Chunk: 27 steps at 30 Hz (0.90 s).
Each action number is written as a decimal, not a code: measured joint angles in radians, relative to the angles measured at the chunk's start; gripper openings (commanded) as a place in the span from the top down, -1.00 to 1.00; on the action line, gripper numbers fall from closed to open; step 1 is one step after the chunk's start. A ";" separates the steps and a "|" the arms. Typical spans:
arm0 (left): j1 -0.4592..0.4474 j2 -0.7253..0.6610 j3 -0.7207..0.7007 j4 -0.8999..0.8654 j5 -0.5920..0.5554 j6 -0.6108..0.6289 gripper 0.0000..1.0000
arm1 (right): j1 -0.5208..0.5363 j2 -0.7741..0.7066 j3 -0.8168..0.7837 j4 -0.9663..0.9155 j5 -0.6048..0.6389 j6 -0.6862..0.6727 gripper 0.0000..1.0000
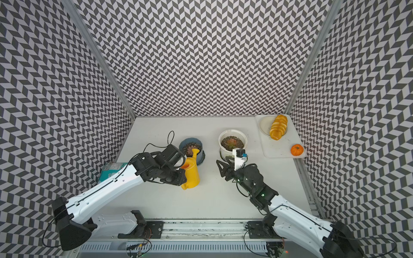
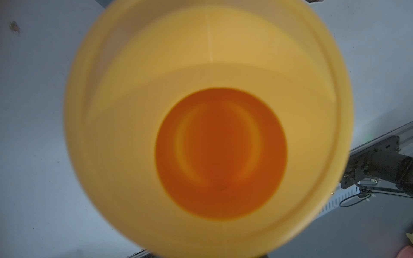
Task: Water the succulent around the soil edge
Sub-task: Water the soil of the potted plant with water.
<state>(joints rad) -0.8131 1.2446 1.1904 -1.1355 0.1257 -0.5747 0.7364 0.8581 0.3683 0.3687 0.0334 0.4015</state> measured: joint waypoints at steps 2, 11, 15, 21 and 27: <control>0.000 0.020 0.018 0.006 0.003 -0.003 1.00 | 0.000 0.000 0.001 0.000 0.000 0.000 -0.27; 0.023 0.100 0.123 0.018 0.030 -0.019 1.00 | 0.000 0.001 0.004 -0.001 0.000 0.000 -0.27; 0.048 0.120 0.177 0.018 0.032 -0.021 1.00 | 0.000 0.001 0.011 -0.003 0.000 0.000 -0.27; 0.105 0.140 0.203 0.014 0.037 -0.018 1.00 | 0.000 0.001 0.015 -0.003 0.000 0.000 -0.27; 0.168 0.143 0.203 0.010 0.080 0.002 1.00 | 0.000 0.001 0.016 -0.005 -0.002 0.000 -0.27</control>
<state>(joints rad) -0.6449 1.3880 1.3937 -1.1255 0.2058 -0.5724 0.7364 0.8589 0.3843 0.3637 0.0315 0.4011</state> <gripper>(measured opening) 0.184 0.635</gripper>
